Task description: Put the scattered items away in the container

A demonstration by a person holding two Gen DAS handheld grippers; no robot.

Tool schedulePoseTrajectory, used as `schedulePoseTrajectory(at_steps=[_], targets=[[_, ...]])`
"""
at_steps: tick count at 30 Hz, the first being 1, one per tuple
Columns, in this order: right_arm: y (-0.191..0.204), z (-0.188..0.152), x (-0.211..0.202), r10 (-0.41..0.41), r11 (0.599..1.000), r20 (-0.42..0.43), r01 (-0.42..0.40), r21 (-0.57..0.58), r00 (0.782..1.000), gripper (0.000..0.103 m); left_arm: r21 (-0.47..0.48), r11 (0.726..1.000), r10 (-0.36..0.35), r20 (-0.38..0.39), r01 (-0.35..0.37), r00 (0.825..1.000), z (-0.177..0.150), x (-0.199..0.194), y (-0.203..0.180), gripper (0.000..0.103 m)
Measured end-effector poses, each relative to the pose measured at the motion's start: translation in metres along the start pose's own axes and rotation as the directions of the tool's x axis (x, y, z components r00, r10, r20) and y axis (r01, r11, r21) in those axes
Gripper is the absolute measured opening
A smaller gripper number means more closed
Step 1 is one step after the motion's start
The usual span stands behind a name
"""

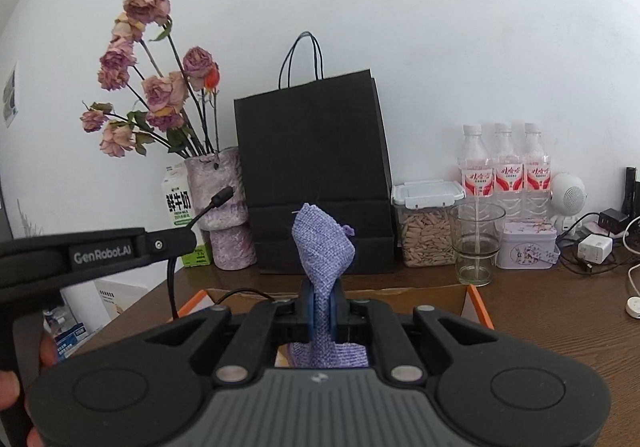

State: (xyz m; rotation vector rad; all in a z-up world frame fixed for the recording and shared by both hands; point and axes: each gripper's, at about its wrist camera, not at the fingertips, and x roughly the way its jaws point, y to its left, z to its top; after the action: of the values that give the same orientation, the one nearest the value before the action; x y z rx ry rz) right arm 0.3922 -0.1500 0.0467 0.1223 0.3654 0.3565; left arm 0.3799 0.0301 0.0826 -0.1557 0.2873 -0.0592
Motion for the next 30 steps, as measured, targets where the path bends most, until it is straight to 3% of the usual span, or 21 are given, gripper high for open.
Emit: schedulePoseTrajectory(at_steps=[7, 9, 10, 11, 12, 13, 14, 17, 30], targets=[[-0.007, -0.025, 0.041, -0.019, 1.0, -0.097, 0.016, -0.027, 0.995, 0.01, 0.018, 0.999, 0.036, -0.1, -0.034, 0.994, -0.034, 0.038, 0.013, 0.004], [-0.007, -0.027, 0.043, -0.025, 0.999, -0.103, 0.022, -0.023, 0.994, 0.024, 0.035, 0.998, 0.058, -0.11, -0.054, 0.992, -0.036, 0.042, 0.014, 0.009], [-0.008, -0.027, 0.043, -0.026, 0.999, -0.103, 0.024, -0.022, 0.994, 0.033, 0.037, 0.997, 0.066, -0.111, -0.062, 0.992, -0.036, 0.042, 0.015, 0.024], [-0.009, -0.027, 0.042, -0.036, 0.999, -0.1, 0.034, -0.02, 0.994, 0.059, 0.031, 0.997, 0.073, -0.11, -0.07, 0.991, -0.036, 0.041, 0.017, 0.039], [-0.01, -0.028, 0.041, -0.051, 0.999, -0.094, 0.049, -0.018, 0.994, 0.087, 0.02, 0.996, 0.085, -0.097, -0.083, 0.992, -0.035, 0.039, 0.018, 0.076], [-0.01, -0.028, 0.037, -0.064, 0.998, -0.079, 0.062, -0.022, 0.995, 0.096, 0.012, 0.995, 0.096, -0.074, -0.096, 0.993, -0.033, 0.035, 0.02, 0.097], [-0.011, -0.027, 0.034, -0.076, 0.997, -0.063, 0.074, -0.03, 0.995, 0.097, 0.009, 0.994, 0.108, -0.057, -0.108, 0.992, -0.032, 0.031, 0.021, 0.1], [-0.011, -0.026, 0.027, -0.1, 0.995, -0.046, 0.098, -0.035, 0.994, 0.102, 0.007, 0.992, 0.129, -0.033, -0.129, 0.991, -0.028, 0.024, 0.022, 0.103], [-0.003, -0.039, -0.004, -0.114, 0.992, -0.009, 0.113, -0.06, 0.993, 0.102, -0.025, 0.983, 0.182, -0.014, -0.182, 0.983, -0.035, -0.01, 0.037, 0.103]])
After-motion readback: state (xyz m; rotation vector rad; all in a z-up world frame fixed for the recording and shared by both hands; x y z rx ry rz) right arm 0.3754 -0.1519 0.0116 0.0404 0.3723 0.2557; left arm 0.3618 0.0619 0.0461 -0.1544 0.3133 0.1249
